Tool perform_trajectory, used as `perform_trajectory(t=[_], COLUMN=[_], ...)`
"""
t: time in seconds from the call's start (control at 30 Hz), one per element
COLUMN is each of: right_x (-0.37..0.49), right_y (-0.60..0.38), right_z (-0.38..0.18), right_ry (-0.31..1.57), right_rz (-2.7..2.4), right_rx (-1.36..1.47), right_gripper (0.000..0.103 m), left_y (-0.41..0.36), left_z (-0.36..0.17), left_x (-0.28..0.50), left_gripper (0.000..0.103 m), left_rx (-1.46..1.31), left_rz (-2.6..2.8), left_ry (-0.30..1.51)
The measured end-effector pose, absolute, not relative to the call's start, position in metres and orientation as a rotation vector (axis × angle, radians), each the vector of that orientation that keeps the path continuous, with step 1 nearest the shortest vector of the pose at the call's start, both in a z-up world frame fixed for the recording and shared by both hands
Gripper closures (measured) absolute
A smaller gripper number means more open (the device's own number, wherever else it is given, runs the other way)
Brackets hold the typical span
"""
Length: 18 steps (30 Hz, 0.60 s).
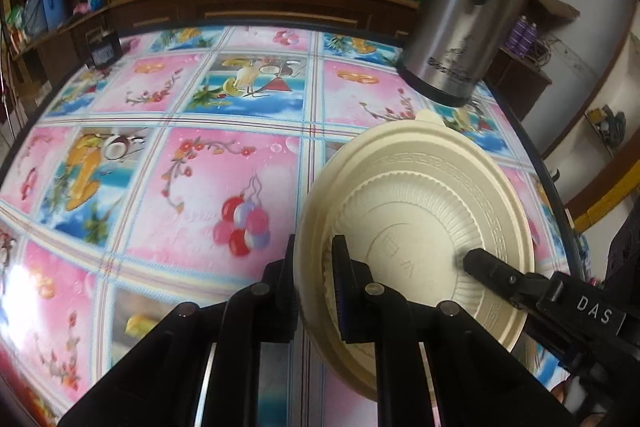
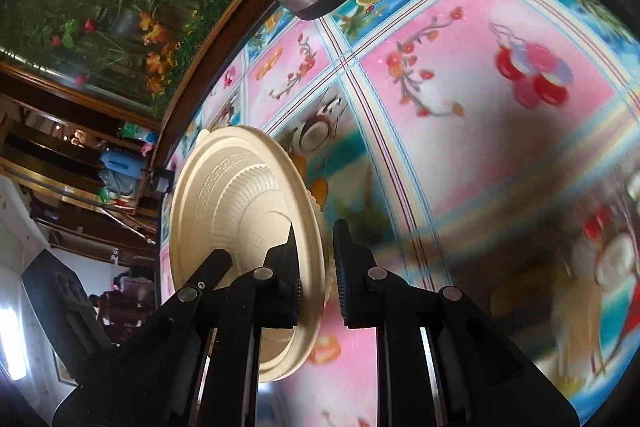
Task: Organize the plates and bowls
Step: 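Lift the beige pulp bowl with both grippers and carry it toward the stack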
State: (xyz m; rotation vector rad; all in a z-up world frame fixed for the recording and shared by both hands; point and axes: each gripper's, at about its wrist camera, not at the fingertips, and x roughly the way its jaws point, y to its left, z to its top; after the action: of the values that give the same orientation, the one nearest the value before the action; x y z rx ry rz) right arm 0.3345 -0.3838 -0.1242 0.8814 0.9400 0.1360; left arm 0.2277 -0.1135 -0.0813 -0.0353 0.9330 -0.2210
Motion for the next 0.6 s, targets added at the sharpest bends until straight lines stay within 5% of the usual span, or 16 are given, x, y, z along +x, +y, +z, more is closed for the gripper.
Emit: perform_trajectory(t=[0.6], right_x=[0.231], right_y=[-0.306], right_z=[-0.097], right_ry=[0.965], right_rz=[0.297], right_rx=[0.851], right_gripper=[0.090], left_y=[-0.031], left_z=[-0.049], left_x=[0.095], left_gripper=[0.087], left_rx=[0.064], left_rz=[-0.140], left_ry=[0.833])
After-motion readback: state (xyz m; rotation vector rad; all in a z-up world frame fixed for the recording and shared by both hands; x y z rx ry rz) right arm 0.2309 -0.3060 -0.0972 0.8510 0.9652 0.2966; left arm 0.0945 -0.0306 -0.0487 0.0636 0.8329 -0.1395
